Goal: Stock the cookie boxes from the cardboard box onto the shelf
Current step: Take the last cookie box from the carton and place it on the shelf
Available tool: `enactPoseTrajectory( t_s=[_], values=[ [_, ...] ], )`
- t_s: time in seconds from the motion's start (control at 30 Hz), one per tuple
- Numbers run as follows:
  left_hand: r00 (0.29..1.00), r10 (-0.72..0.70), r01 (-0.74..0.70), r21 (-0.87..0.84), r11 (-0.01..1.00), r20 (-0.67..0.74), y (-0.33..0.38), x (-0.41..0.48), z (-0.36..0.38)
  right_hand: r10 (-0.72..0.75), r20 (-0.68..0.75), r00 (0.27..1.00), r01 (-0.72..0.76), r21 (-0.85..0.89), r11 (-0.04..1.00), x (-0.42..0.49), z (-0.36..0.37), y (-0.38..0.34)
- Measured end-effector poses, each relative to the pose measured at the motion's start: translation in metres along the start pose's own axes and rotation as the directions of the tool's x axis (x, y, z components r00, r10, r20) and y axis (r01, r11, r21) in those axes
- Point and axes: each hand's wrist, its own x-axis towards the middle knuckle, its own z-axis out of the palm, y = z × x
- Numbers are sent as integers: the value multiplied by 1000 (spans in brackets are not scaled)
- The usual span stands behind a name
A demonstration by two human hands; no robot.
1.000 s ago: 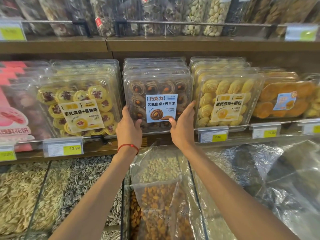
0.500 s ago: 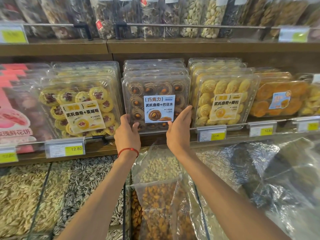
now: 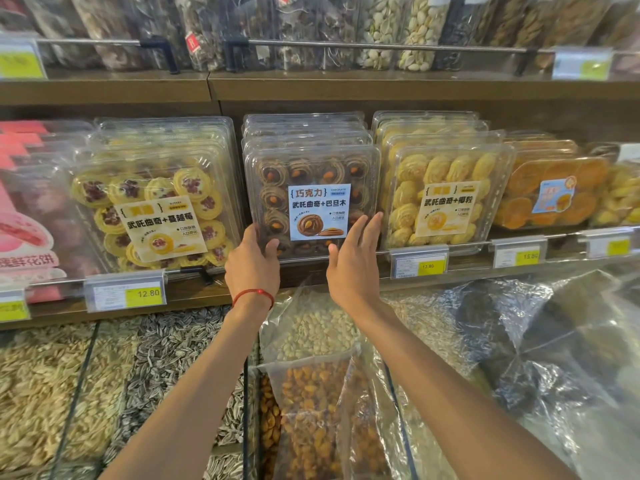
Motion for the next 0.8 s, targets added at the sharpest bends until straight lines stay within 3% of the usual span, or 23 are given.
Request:
enactPoseTrajectory(
  t_s=[0.43, 0.8],
  values=[
    [993, -100, 94, 102, 990, 55, 11, -13, -2, 27, 43, 999, -32, 118, 992, -3, -12, 4],
    [992, -73, 71, 19, 997, 101, 12, -36, -3, -9, 64, 998, -6, 229, 973, -18, -19, 4]
  ],
)
